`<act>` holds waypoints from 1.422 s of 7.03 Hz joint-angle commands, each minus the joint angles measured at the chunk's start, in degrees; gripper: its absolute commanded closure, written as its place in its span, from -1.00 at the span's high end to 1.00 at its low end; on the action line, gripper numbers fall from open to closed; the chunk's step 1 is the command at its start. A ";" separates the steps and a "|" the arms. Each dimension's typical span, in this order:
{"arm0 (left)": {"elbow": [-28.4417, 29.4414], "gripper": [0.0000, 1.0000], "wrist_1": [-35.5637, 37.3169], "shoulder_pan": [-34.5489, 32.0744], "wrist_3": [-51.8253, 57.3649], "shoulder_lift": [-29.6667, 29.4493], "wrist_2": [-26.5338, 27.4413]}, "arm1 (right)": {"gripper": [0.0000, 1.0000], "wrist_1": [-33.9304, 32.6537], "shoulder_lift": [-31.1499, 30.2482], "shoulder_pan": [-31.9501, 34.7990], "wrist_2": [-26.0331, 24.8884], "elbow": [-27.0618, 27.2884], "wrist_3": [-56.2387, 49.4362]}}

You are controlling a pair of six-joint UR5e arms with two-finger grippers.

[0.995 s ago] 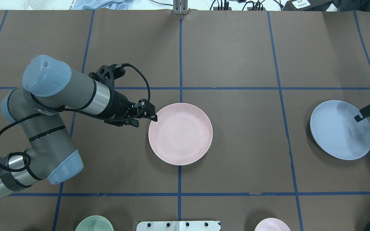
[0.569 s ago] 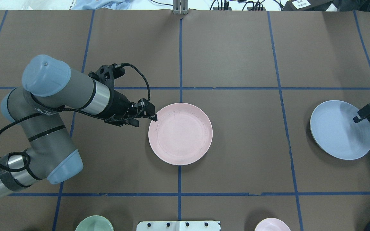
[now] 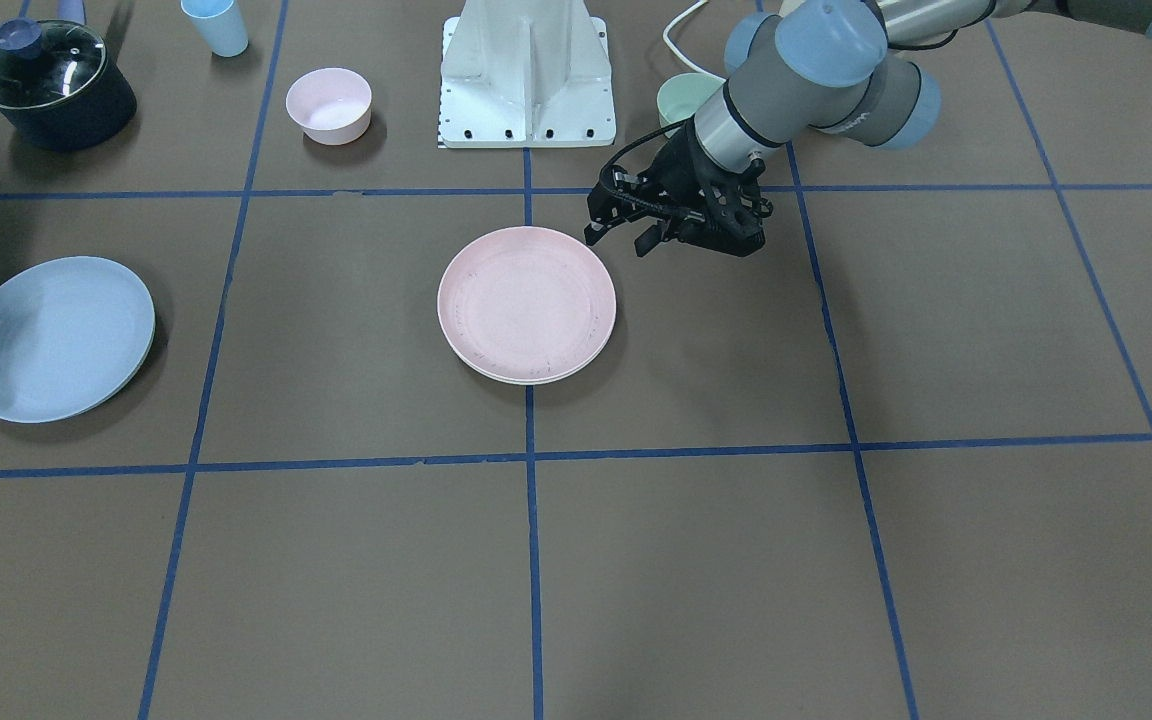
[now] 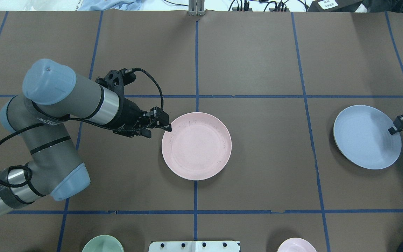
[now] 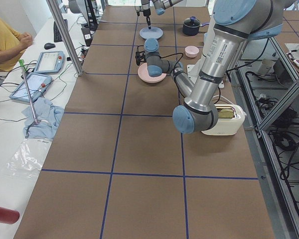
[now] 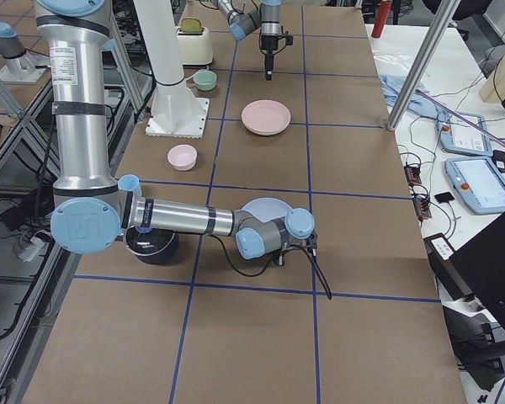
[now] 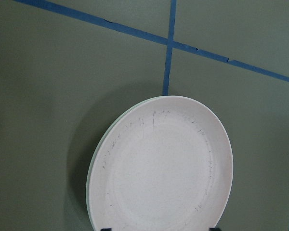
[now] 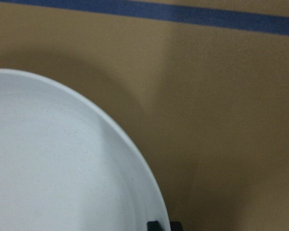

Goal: Stack three plates with pink and blue
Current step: 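Carry the light blue plate over the pink plate while the left arm draws back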

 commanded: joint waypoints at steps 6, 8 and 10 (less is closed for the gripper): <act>-8.72 0.46 5.30 -3.02 7.32 7.54 -0.26 | -1.00 22.54 7.69 -18.65 -10.51 17.24 66.55; -8.19 0.46 5.30 -8.81 15.26 11.33 -4.63 | -1.00 22.41 9.29 -29.32 -22.94 22.86 75.86; -7.93 0.46 5.30 -9.80 15.64 11.51 -5.10 | -1.00 22.24 9.38 -34.61 -26.75 24.90 78.26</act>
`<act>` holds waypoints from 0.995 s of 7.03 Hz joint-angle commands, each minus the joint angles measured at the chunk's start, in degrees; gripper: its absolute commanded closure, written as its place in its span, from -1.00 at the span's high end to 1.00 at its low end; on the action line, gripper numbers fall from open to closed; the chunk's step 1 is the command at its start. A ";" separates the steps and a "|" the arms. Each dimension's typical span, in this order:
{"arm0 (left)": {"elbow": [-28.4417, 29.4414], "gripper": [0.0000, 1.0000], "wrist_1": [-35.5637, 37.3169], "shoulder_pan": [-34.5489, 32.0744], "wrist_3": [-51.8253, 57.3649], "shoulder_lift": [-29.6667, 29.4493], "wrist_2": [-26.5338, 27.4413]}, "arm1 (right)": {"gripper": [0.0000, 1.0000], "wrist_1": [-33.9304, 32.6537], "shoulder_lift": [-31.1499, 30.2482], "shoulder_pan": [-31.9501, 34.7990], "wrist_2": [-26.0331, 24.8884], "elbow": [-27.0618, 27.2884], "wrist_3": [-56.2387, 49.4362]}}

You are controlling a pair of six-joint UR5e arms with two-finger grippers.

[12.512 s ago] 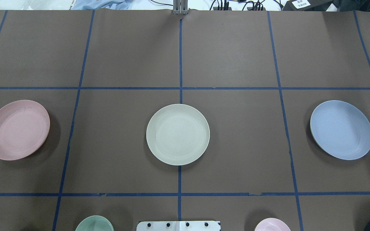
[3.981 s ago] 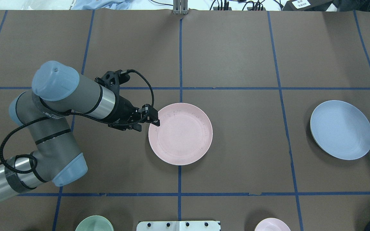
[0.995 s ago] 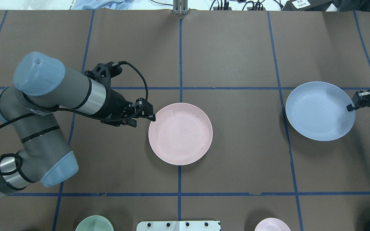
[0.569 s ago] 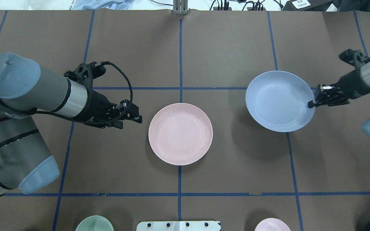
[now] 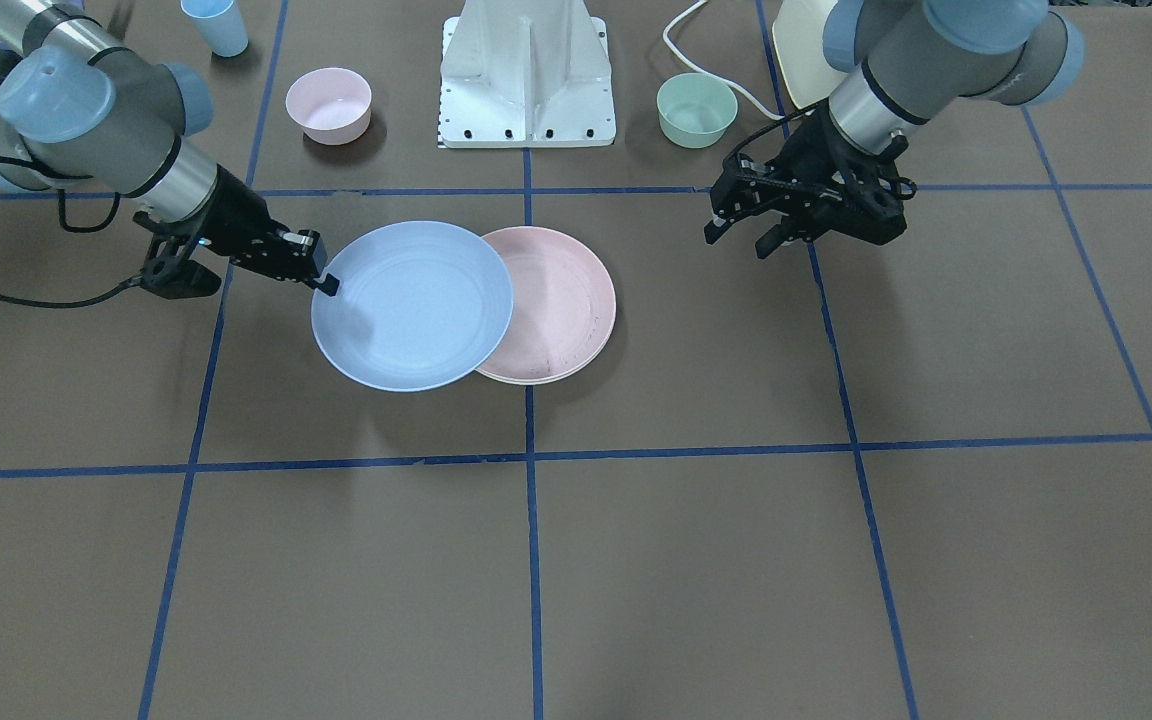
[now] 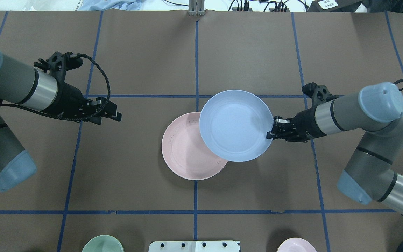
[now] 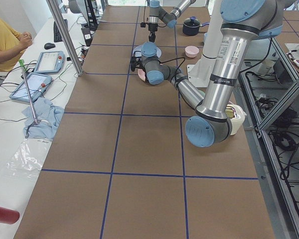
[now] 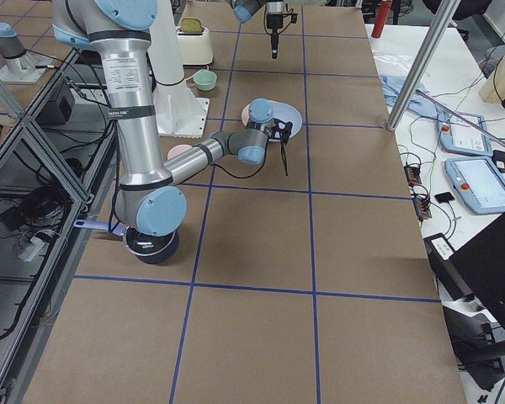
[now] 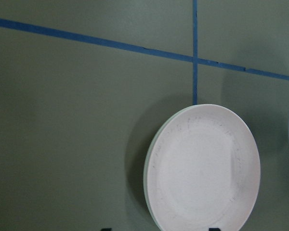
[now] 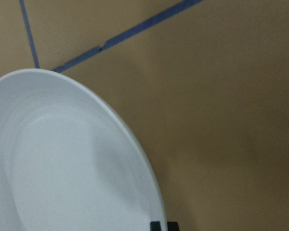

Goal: Stack three plates with pink and blue
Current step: 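Carry the light blue plate over the pink plate while the left arm draws back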

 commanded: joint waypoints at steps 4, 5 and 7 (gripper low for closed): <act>0.38 0.47 0.01 -0.69 0.56 0.18 -0.47 | -1.00 -14.25 10.18 -8.99 -8.05 1.04 1.85; 0.56 0.47 0.01 -0.61 0.56 0.18 -0.47 | -1.00 -14.25 10.44 -8.99 -8.06 1.13 1.85; 0.56 0.48 -0.08 -0.61 0.56 0.18 -0.47 | -0.04 -14.16 10.10 -8.99 -8.05 0.78 1.76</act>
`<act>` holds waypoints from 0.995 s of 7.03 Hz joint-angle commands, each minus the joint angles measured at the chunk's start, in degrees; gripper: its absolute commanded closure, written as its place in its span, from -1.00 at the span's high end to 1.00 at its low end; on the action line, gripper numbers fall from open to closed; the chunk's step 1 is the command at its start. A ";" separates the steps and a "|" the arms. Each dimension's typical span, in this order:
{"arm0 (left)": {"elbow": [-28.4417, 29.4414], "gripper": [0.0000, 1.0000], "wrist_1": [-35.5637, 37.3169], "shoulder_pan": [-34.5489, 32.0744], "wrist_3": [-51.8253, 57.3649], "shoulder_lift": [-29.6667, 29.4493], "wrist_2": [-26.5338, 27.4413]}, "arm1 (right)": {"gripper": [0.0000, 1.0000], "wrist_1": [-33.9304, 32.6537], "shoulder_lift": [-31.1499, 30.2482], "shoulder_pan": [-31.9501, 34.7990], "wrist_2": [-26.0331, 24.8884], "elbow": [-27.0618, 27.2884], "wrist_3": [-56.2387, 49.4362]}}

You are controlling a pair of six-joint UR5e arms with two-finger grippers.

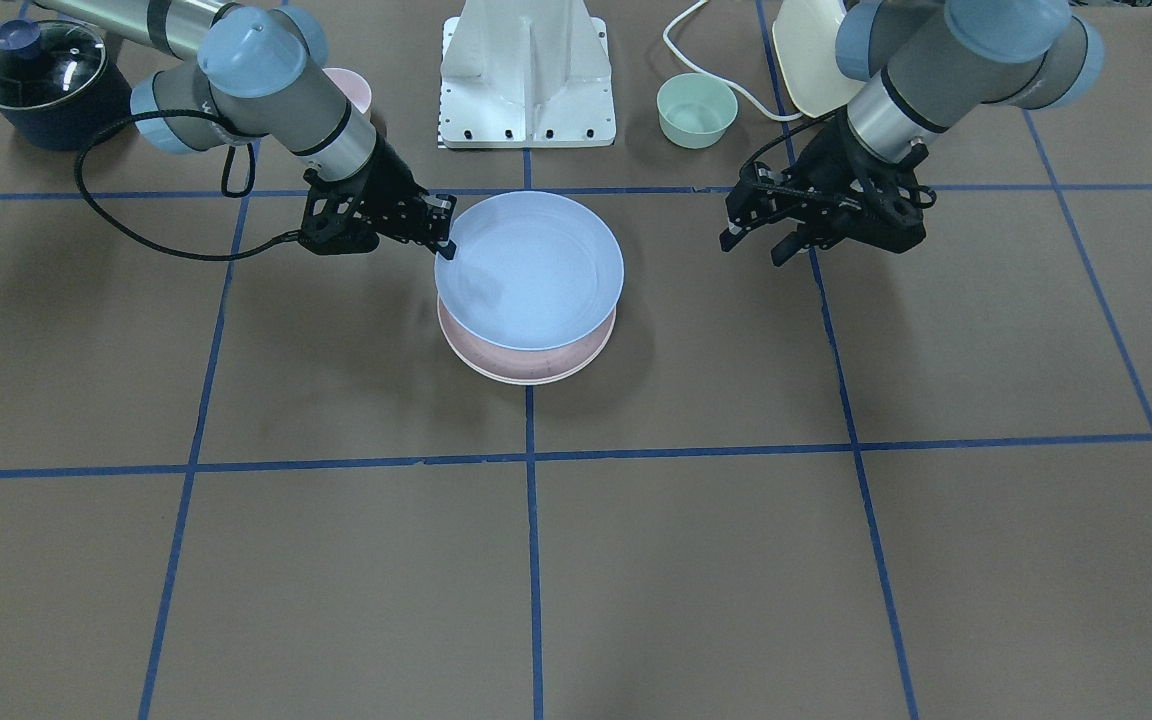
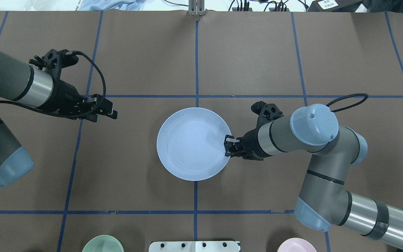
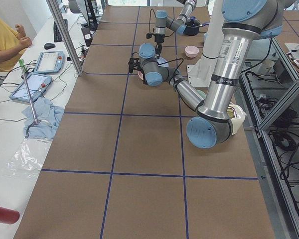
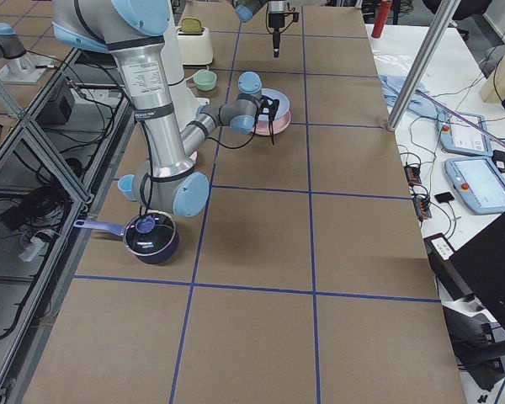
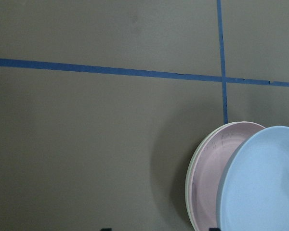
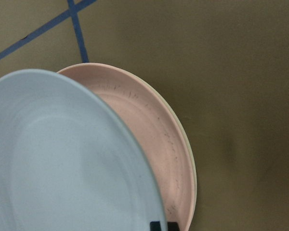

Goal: Stack three plates with pink and blue
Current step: 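Lower the light blue plate onto the pink plate and open the right gripper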

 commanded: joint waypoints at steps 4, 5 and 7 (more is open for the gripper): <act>0.38 0.49 -0.46 -0.21 0.44 1.13 0.09 | 1.00 -0.18 -2.40 2.75 0.55 1.40 -0.24; 0.30 0.55 -0.56 -1.52 6.88 2.62 0.09 | 1.00 -0.18 -7.65 6.59 2.12 2.54 -1.46; -0.49 0.61 -0.73 -7.48 20.77 9.37 -0.17 | 1.00 -0.27 -17.49 19.83 11.84 2.64 -20.78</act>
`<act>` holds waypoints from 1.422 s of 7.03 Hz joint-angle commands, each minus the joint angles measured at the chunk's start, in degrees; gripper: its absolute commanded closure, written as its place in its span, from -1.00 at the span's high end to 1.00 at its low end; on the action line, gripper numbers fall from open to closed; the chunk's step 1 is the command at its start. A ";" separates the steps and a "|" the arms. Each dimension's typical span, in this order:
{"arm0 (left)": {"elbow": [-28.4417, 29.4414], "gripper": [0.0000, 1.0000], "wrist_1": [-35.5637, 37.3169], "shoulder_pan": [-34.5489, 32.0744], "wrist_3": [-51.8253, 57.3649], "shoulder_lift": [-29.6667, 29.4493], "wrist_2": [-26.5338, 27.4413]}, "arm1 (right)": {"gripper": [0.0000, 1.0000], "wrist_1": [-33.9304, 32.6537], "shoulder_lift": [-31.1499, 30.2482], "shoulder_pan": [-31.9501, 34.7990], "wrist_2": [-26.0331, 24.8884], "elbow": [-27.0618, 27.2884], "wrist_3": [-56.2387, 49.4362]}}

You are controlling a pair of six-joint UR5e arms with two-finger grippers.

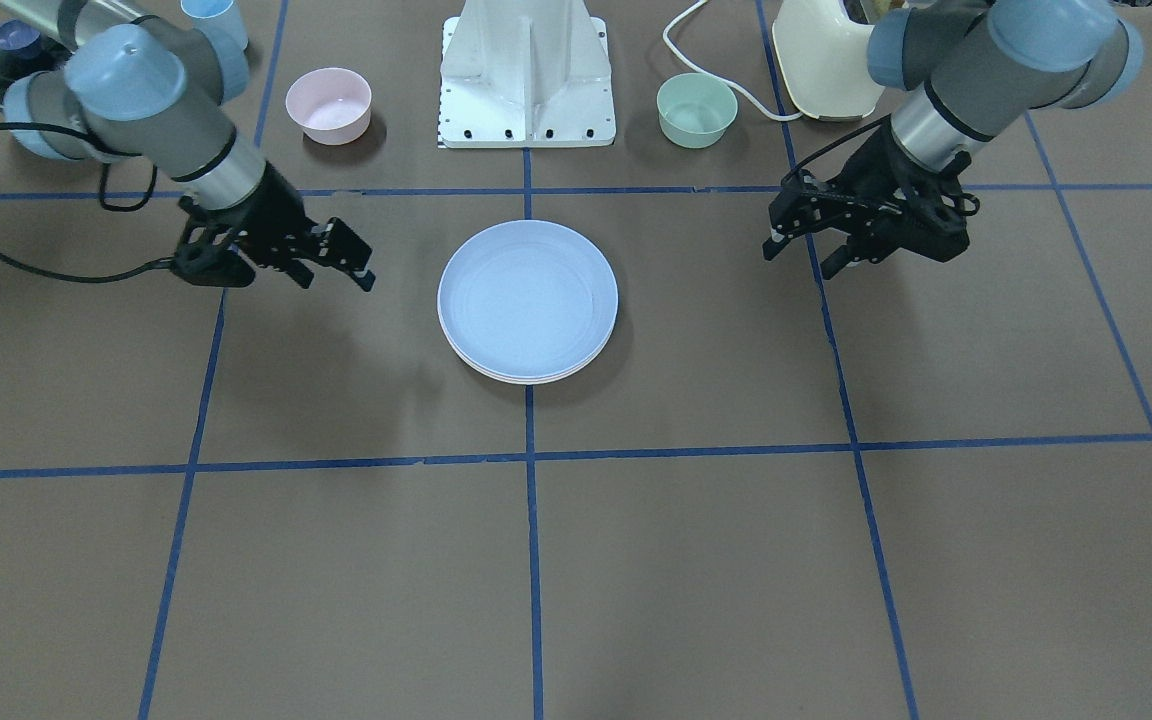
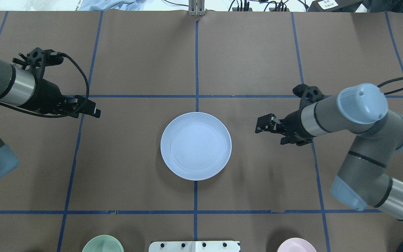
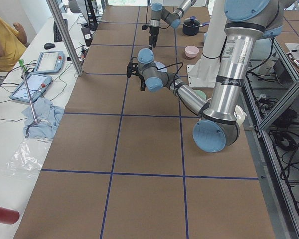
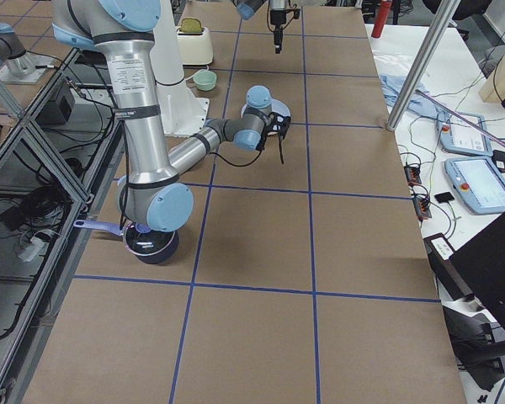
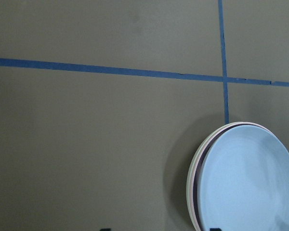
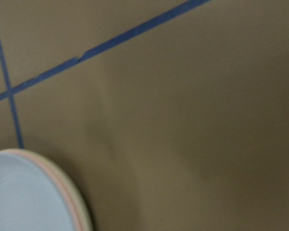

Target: Stack three plates with pink and blue

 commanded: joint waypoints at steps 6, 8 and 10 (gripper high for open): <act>13.29 0.98 0.67 -33.01 60.14 16.07 -3.98 | 1.00 -31.61 -17.92 46.06 16.52 -0.03 -79.74; 16.77 0.99 0.85 -37.34 62.94 15.98 -8.20 | 1.00 -33.44 -18.88 48.99 18.46 1.37 -80.33; 14.94 0.99 13.26 -42.26 63.20 12.49 -7.69 | 1.00 -33.53 -18.98 48.91 17.06 0.76 -80.07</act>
